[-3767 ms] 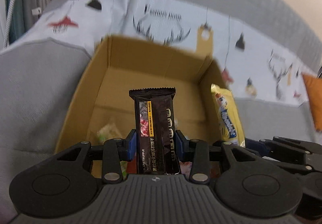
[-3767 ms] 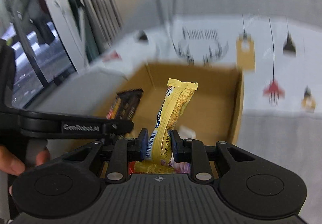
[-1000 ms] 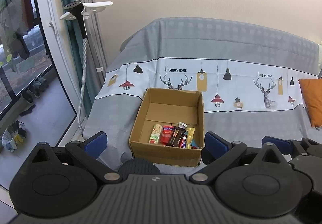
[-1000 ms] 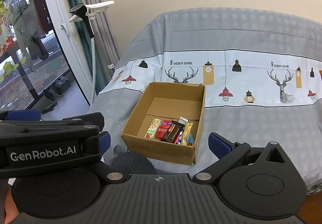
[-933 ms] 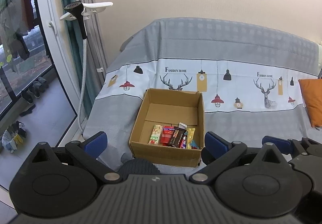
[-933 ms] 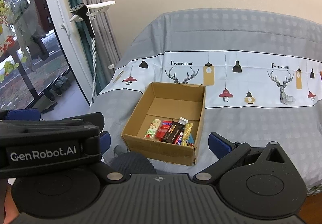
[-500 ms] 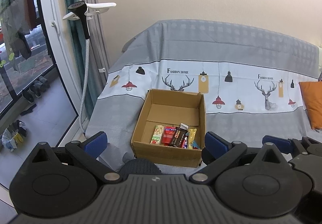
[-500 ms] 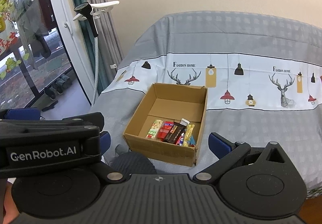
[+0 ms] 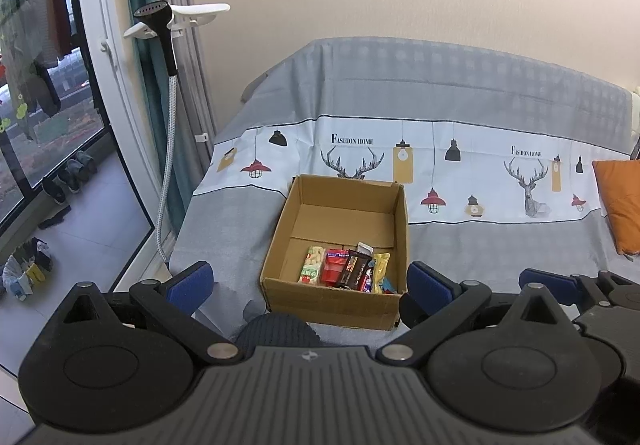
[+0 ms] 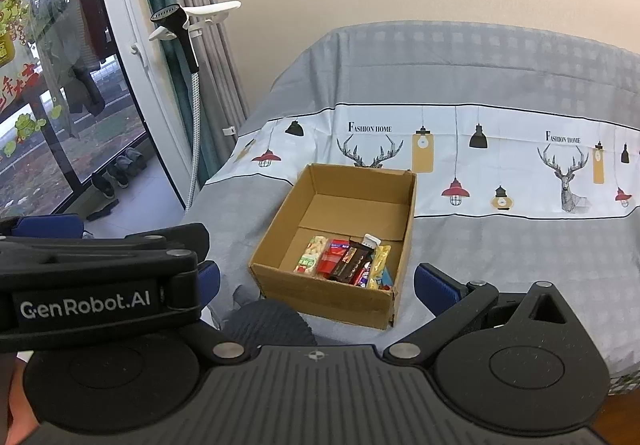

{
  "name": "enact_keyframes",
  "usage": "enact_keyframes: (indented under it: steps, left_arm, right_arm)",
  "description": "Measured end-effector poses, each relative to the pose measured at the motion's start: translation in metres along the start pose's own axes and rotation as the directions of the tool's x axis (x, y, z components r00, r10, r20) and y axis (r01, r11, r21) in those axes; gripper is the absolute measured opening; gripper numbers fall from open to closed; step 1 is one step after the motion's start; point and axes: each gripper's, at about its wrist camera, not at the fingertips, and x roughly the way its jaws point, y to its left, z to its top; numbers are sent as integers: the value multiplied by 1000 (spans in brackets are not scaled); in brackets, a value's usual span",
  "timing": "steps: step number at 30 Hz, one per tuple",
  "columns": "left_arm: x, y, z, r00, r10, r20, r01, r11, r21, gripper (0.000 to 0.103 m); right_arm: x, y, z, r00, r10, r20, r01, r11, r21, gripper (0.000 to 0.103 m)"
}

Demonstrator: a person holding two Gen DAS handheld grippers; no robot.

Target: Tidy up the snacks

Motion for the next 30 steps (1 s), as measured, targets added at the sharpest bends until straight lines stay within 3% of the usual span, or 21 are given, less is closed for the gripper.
enact_keyframes:
  steps: [30]
  left_arm:
    - [7, -2, -7, 1000, 7, -16, -7, 999, 40, 103]
  right_arm:
    - [10, -6, -3, 999, 29, -35, -28, 1000, 11, 102]
